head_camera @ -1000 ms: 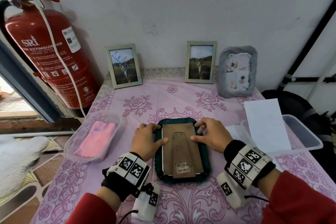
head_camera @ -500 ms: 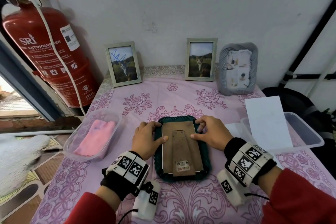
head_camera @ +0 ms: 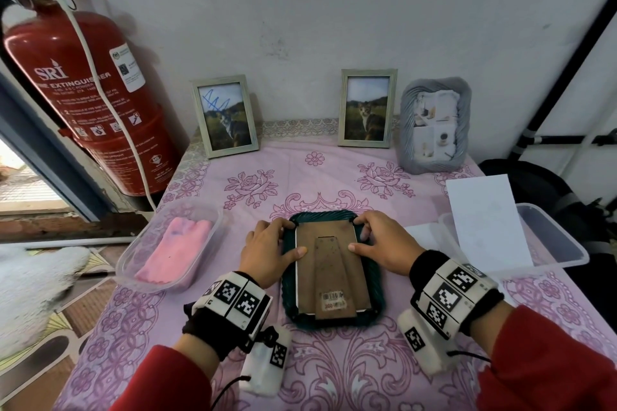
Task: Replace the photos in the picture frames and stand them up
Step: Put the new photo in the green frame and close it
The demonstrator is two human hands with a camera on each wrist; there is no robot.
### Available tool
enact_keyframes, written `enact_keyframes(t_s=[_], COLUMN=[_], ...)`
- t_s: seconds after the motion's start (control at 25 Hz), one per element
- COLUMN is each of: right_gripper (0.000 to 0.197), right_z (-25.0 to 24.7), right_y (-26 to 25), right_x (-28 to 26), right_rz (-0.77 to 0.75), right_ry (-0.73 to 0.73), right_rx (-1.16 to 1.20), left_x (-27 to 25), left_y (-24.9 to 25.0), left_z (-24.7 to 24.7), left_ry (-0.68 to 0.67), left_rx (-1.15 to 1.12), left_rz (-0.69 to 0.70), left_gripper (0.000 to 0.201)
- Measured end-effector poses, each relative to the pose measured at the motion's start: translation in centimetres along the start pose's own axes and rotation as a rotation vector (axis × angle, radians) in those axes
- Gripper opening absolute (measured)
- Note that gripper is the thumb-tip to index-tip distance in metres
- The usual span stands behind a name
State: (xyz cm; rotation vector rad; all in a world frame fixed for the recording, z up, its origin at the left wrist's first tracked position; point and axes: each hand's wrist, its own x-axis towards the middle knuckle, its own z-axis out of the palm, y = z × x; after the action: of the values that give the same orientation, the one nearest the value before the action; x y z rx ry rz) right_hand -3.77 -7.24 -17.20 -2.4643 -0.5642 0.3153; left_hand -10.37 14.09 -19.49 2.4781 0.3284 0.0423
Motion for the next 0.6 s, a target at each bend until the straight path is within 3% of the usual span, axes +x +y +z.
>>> enact_keyframes(t_s=[0.24, 0.4, 0.48, 0.6], right_gripper=[0.042, 0.032, 0.024, 0.016], right_z=[-0.1, -0.5, -0.7, -0.3], right_y=[-0.6, -1.4, -1.5, -1.5], right_x=[0.0, -2.0, -4.0, -7.5], right_rz=[0.028, -0.008, -0.053, -0.077], right_ry=[0.022, 0.074, 0.105, 0.088], right_rx=[0.037, 0.094, 0.071, -0.034], left_x=[0.0, -2.0, -4.1, -8.1], left_y=[0.1, 0.3, 0.3, 0.5], left_z=[-0.1, -0.9, -1.1, -0.6], left_ry=[-0.034, -0.074, -0.038, 0.06], left_rx=[0.049, -0.186, -0.261, -0.186], left_rz=[-0.017, 0.0, 0.016, 0.054], left_gripper=[0.051, 0.047, 0.042, 0.039])
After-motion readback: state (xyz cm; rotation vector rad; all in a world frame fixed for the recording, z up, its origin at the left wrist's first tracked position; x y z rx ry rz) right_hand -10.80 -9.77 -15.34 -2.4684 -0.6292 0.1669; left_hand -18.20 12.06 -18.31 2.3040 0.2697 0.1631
